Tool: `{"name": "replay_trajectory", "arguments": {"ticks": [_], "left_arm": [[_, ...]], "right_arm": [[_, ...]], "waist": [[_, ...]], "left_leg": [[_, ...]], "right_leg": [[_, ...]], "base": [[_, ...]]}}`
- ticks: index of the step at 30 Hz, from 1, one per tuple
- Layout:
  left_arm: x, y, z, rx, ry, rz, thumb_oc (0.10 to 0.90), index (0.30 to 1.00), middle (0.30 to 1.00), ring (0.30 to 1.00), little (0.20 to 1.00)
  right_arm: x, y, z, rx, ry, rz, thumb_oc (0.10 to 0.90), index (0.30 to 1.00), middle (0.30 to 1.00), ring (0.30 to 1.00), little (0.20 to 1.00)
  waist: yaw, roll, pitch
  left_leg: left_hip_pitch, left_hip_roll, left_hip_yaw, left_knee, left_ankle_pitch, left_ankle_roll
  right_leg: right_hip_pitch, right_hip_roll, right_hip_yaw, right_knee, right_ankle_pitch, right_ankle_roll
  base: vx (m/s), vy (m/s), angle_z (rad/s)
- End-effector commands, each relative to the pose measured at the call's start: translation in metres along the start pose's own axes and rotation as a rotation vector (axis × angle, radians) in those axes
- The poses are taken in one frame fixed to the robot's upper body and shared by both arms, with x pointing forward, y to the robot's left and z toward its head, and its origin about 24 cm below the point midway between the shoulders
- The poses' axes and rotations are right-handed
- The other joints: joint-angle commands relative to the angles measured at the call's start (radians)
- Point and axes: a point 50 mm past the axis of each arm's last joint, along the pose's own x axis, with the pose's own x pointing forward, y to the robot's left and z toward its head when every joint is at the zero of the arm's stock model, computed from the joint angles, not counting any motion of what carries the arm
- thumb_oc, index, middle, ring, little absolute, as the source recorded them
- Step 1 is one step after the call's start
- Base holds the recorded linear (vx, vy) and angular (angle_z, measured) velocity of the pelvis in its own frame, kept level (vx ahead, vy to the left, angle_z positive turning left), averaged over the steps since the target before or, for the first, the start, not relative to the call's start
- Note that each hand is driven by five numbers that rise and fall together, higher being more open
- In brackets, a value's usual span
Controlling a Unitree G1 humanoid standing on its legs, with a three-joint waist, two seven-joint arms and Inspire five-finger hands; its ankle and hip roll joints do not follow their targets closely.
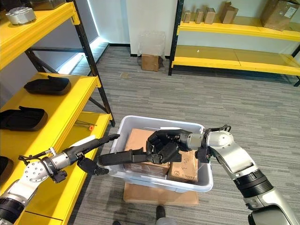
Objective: Move parts from the plastic box to the shelf.
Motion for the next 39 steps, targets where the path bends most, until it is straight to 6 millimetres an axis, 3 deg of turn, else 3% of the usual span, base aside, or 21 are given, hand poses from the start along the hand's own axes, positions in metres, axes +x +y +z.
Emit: {"name": "replay_trajectory", "arguments": {"ticks": [1,7,17,27,39], "left_arm": [[0.005,0.026,0.026,0.004,-0.146,0.119,0.900,1.000,1.000,1.000,1.000],[0.004,0.017,0.019,-0.032,-0.110,0.147,0.900,1.000,1.000,1.000,1.000],[-0.008,0.021,0.008,-0.029,-0.067,0.254,0.900,1.000,1.000,1.000,1.000],[-0.013,0.025,-0.006,0.136,0.009,0.412,0.900,1.000,1.000,1.000,1.000],[0.015,0.009,0.011,0.068,-0.116,0.320,0.900,1.000,1.000,1.000,1.000]], "right_arm": [[-0.001,-0.010,0.073,-0.174,-0.269,-0.002,0.400,0.300,0.300,0.300,0.300],[-0.005,-0.012,0.073,-0.170,-0.274,-0.029,0.400,0.300,0.300,0.300,0.300],[-0.016,-0.013,0.068,-0.120,-0.339,-0.037,0.400,0.300,0.300,0.300,0.300],[-0.018,-0.005,0.072,-0.149,-0.333,0.009,0.400,0.300,0.300,0.300,0.300],[-0.002,0.011,0.085,-0.184,-0.358,0.101,0.400,0.300,0.300,0.300,0.300]], "waist": [[0.010,-0.011,-0.090],[0.014,-0.014,-0.089],[0.014,-0.017,-0.087],[0.005,-0.027,-0.089],[-0.005,-0.029,-0.089]], "left_leg": [[0.073,0.036,0.052,0.006,-0.038,-0.013],[0.073,0.036,0.047,0.007,-0.039,-0.013],[0.069,0.035,0.041,0.012,-0.043,-0.012],[0.067,0.036,0.043,0.016,-0.047,-0.011],[0.066,0.036,0.045,0.022,-0.051,-0.008]], "right_leg": [[0.011,-0.054,0.112,0.031,-0.046,0.090],[0.010,-0.054,0.110,0.034,-0.047,0.090],[0.008,-0.056,0.108,0.043,-0.053,0.089],[0.003,-0.057,0.112,0.055,-0.059,0.091],[0.000,-0.053,0.126,0.064,-0.061,0.088]], "base": [[0.00,0.000,0.00],[0.00,0.000,0.00],[0.00,0.000,0.00],[0.00,0.000,0.00],[0.01,0.000,-0.02]]}}
